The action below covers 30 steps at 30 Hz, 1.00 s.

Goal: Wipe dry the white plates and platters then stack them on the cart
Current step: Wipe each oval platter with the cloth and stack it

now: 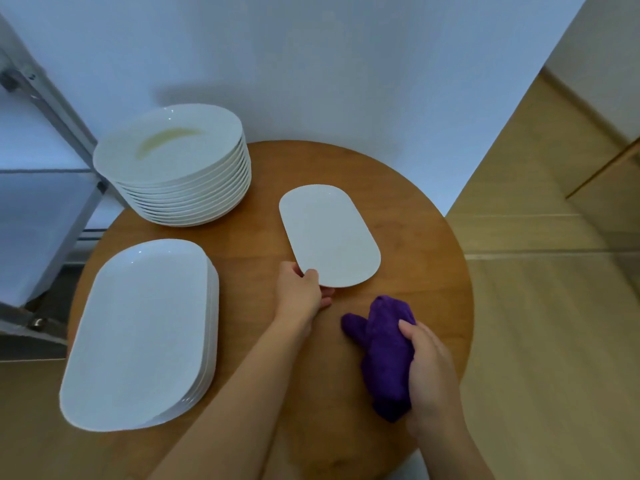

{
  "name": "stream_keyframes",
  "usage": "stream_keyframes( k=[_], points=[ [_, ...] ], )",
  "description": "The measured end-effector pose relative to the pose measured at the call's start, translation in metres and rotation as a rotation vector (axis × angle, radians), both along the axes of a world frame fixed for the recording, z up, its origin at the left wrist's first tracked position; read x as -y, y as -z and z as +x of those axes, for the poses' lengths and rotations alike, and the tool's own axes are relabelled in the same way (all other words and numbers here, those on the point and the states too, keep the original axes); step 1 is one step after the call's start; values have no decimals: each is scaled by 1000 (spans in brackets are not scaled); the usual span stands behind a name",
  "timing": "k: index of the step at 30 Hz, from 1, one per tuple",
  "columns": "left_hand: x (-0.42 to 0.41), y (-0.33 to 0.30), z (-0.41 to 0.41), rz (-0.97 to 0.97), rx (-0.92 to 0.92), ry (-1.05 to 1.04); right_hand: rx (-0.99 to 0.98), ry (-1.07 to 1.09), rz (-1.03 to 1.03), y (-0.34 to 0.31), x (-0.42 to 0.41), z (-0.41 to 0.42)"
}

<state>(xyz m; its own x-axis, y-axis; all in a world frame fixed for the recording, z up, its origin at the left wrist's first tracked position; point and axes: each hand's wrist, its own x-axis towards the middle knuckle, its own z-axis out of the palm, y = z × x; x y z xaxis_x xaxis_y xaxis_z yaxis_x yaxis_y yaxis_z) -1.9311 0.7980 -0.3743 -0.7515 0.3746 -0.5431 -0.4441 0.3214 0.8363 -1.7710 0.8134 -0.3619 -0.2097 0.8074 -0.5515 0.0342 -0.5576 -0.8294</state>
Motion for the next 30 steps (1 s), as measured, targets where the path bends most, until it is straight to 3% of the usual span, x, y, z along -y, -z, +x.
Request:
stream_keyframes(
  k=[5, 10, 19, 24, 30],
  points=[
    [36, -8, 15, 114, 61, -53, -49, 116, -89, -5, 2, 11],
    [88, -23, 43, 215, 123, 46, -53, 122, 42, -18, 24, 21],
    [177, -49, 87, 360, 177, 97, -72, -154, 20, -46, 66, 46],
    [211, -57, 87, 325, 122, 136, -60, -276, -56, -56, 83, 68],
    [229, -74, 65, 571, 350, 115, 21, -488, -23, -71, 92, 86]
  ],
)
